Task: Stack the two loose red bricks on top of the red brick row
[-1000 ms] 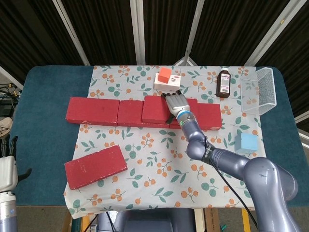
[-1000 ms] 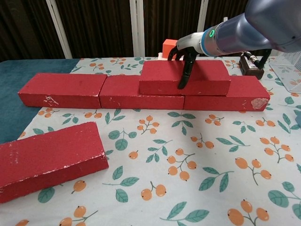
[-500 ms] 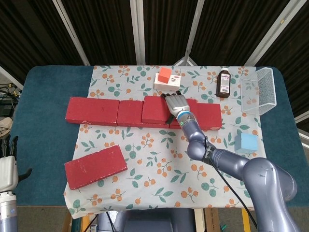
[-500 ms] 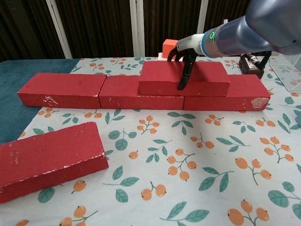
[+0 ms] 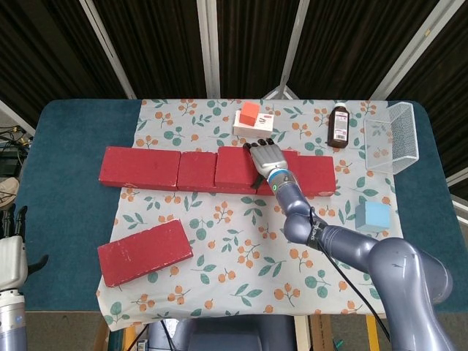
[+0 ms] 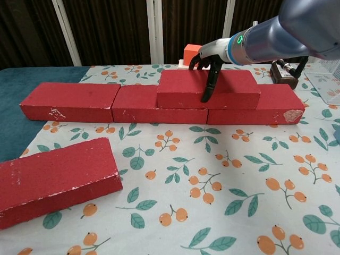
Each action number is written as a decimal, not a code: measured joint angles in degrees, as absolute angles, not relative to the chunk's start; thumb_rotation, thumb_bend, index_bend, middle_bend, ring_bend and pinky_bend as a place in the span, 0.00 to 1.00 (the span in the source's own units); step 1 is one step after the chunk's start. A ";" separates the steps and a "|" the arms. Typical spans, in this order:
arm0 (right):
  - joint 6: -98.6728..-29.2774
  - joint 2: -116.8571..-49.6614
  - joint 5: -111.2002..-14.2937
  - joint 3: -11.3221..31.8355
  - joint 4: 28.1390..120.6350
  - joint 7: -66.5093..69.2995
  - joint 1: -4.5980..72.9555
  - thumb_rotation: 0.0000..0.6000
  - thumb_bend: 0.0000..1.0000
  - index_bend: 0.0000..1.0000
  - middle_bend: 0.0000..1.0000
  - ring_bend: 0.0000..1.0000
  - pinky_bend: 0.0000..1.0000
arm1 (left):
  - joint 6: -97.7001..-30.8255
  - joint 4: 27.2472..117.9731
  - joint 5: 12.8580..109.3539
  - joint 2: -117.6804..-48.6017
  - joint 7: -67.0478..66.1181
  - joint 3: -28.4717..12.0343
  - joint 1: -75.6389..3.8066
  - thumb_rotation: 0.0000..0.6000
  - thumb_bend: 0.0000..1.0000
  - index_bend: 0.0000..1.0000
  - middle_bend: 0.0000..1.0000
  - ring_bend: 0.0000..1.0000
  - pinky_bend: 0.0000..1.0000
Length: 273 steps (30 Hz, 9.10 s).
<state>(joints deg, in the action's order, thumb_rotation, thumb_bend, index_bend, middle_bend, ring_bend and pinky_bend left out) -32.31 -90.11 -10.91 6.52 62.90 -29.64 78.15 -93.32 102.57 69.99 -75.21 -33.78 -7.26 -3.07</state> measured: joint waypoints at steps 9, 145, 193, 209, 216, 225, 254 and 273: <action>-32.90 -90.06 -8.85 5.80 63.08 -30.16 78.93 1.00 0.12 0.11 0.14 0.03 0.00 | -93.29 102.49 69.81 -75.26 -33.92 -7.30 -3.11 1.00 0.00 0.06 0.00 0.00 0.08; -84.72 -65.27 -77.91 3.49 96.62 13.52 3.71 1.00 0.12 0.00 0.05 0.00 0.00 | -75.70 120.69 30.88 -83.47 -43.63 -2.22 -37.33 1.00 0.00 0.00 0.00 0.00 0.13; -81.77 -65.02 -76.36 5.80 97.99 12.15 2.55 1.00 0.12 0.00 0.05 0.00 0.00 | -78.13 118.32 35.60 -85.38 -44.12 -0.71 -35.03 1.00 0.00 0.07 0.12 0.05 0.23; -81.21 -65.01 -76.28 6.19 97.73 12.51 2.43 1.00 0.12 0.00 0.05 0.00 0.00 | -81.37 116.78 39.13 -86.99 -44.79 -0.62 -33.95 1.00 0.08 0.34 0.34 0.21 0.34; -80.80 -65.11 -75.31 6.50 97.70 11.87 2.43 1.00 0.12 0.00 0.05 0.00 0.00 | -80.92 118.41 40.25 -83.23 -44.14 -2.53 -34.21 1.00 0.08 0.34 0.37 0.24 0.35; -80.04 -66.09 -72.47 7.39 97.18 9.00 2.84 1.00 0.12 0.00 0.05 0.00 0.00 | -65.74 119.95 33.02 -71.63 -43.75 -9.48 -40.75 1.00 0.10 0.35 0.35 0.24 0.33; -78.67 -70.73 -60.55 10.87 95.54 -4.22 4.56 1.00 0.12 0.00 0.05 0.00 0.00 | -19.95 70.89 39.06 -71.58 -25.13 -13.84 -67.58 1.00 0.10 0.39 0.33 0.23 0.28; -78.48 -71.97 -59.10 11.42 95.03 -6.95 5.14 1.00 0.12 0.00 0.05 0.00 0.00 | -22.15 61.45 65.35 -78.73 -2.55 -16.69 -61.00 1.00 0.07 0.39 0.33 0.23 0.29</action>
